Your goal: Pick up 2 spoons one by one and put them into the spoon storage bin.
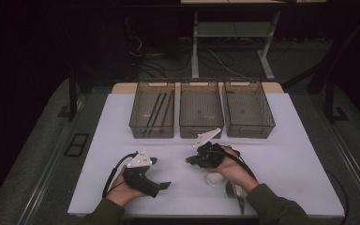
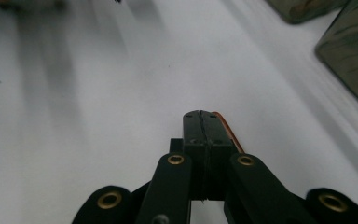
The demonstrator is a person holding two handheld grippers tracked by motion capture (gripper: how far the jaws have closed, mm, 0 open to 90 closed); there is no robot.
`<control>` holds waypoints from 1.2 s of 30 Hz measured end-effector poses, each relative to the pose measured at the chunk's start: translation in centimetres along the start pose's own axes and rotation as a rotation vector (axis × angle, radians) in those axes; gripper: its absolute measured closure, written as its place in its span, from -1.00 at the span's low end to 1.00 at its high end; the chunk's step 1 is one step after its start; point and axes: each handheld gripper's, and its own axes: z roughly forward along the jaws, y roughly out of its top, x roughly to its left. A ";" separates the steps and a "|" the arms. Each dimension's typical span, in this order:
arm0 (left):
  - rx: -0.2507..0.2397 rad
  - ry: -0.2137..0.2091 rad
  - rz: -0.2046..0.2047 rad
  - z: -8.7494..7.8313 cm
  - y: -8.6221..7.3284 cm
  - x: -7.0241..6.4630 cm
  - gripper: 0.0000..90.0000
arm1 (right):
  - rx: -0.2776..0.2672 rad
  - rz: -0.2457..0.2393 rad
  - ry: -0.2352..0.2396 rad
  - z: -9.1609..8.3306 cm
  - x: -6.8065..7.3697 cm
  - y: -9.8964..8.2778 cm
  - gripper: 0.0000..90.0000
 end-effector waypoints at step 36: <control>-0.004 -0.021 -0.004 0.2 -0.1 0.0 -1.00 | -0.070 0.197 -0.158 -9.8 -5.6 -8.6 -0.13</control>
